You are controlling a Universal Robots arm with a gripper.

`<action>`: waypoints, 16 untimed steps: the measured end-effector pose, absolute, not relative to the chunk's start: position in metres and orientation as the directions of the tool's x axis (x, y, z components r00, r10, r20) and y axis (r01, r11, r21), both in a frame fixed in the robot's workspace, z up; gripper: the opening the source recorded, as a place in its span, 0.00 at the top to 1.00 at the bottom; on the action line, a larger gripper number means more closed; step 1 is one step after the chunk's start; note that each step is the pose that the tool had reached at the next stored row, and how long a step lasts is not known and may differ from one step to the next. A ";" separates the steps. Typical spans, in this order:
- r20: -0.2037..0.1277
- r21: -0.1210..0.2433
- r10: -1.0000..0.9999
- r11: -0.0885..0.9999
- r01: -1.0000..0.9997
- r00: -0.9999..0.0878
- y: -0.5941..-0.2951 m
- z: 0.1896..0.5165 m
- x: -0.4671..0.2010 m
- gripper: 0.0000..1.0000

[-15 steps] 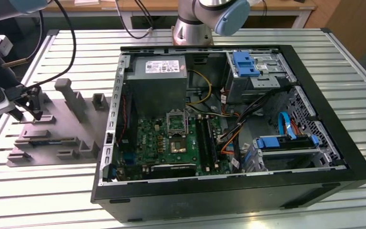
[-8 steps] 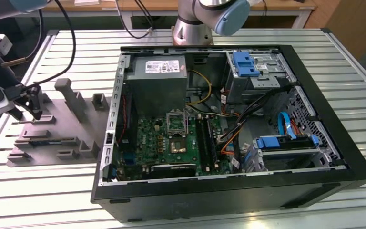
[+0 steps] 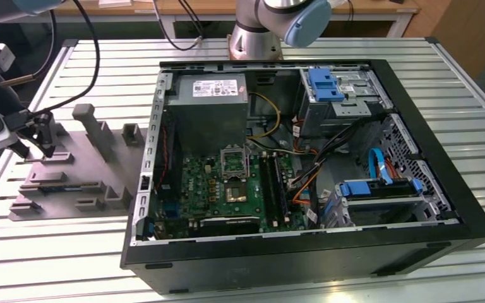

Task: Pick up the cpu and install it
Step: 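Pick up the cpu and move it towards the insertion slot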

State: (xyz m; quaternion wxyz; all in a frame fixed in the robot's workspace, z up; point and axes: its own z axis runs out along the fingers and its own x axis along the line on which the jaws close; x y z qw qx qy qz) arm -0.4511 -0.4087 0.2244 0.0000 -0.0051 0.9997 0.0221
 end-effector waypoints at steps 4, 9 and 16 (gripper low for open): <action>0.000 0.044 -0.010 0.999 -0.010 -1.000 -0.409 0.225 -0.451 0.53; 0.000 0.044 -0.010 0.999 -0.010 -1.000 -0.409 0.227 -0.451 0.53; 0.000 0.044 -0.010 0.999 -0.010 -1.000 -0.409 0.228 -0.451 0.53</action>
